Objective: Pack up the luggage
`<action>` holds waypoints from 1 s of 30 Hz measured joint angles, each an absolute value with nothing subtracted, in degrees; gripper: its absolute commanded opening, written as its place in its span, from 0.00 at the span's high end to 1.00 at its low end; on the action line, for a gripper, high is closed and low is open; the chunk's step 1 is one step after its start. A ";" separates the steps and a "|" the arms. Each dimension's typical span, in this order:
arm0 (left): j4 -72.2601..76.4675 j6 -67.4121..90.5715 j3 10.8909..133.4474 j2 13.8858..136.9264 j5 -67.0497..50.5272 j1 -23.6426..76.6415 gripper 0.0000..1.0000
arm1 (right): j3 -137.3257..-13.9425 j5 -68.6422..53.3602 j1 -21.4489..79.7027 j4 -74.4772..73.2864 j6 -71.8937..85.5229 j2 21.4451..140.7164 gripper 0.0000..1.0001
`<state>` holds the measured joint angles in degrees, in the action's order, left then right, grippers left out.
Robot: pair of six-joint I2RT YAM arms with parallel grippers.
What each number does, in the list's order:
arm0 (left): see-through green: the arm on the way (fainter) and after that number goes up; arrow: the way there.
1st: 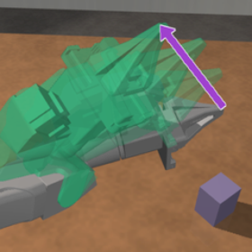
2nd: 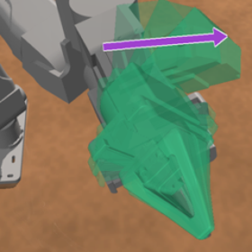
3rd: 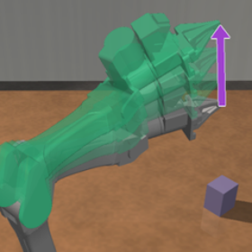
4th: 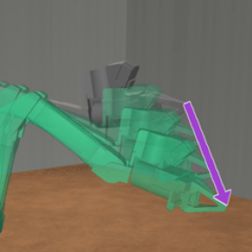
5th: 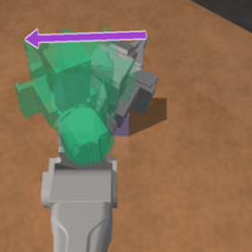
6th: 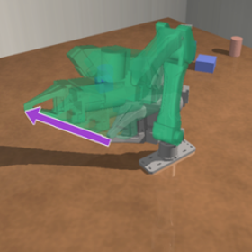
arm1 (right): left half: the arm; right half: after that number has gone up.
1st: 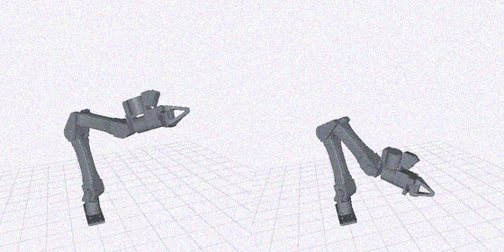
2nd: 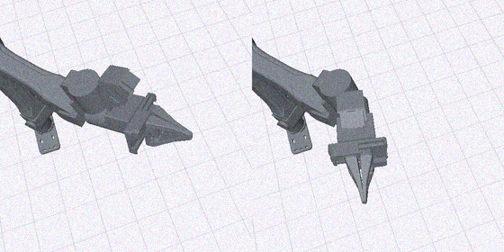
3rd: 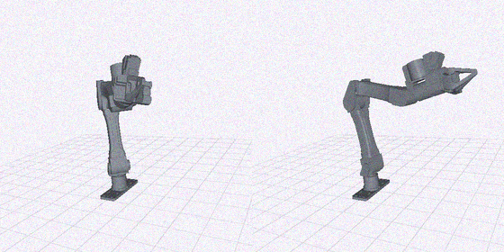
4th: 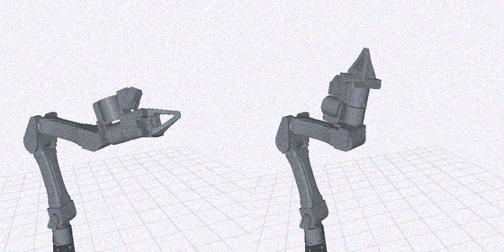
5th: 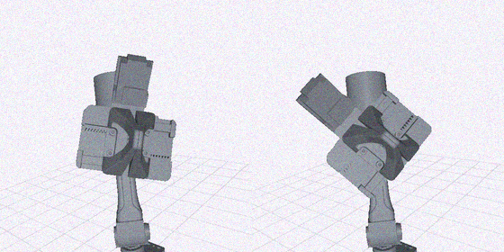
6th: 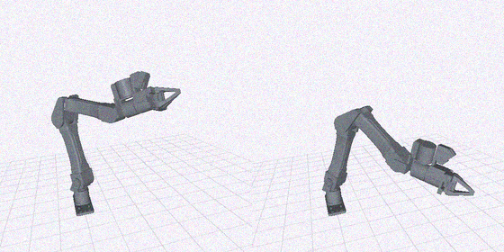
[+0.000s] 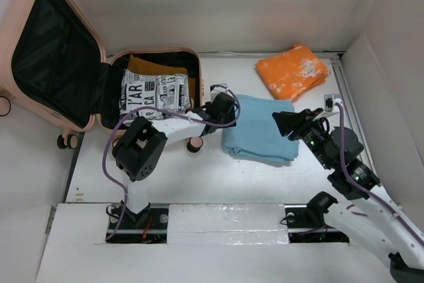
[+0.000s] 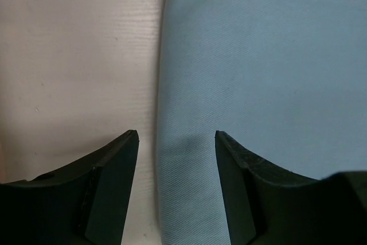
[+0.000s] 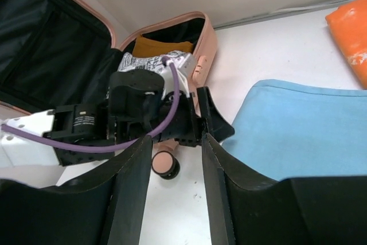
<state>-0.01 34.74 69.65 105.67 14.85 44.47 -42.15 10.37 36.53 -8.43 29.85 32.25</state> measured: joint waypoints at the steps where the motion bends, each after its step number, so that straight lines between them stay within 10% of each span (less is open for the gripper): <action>1: -0.23 35.05 69.25 106.06 14.33 44.47 0.48 | -42.15 10.15 36.53 -8.34 29.80 32.42 0.53; 9: 0.78 35.24 72.05 112.81 8.49 44.18 0.44 | -41.17 8.34 36.53 -7.90 29.74 33.08 0.53; 14: 4.89 34.96 74.06 115.92 3.40 43.24 0.79 | -40.62 7.42 36.53 -7.64 29.76 33.04 0.53; 15: 6.11 35.22 73.97 116.36 1.89 42.89 0.99 | -40.58 7.35 36.53 -7.60 29.76 33.06 0.53; 30: 1.04 31.03 71.53 106.17 -0.32 43.18 1.00 | -40.56 7.94 36.53 -6.61 29.67 32.97 0.53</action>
<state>1.04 31.03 71.53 106.17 -0.32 43.18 -40.56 7.94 36.53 -6.61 29.67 32.97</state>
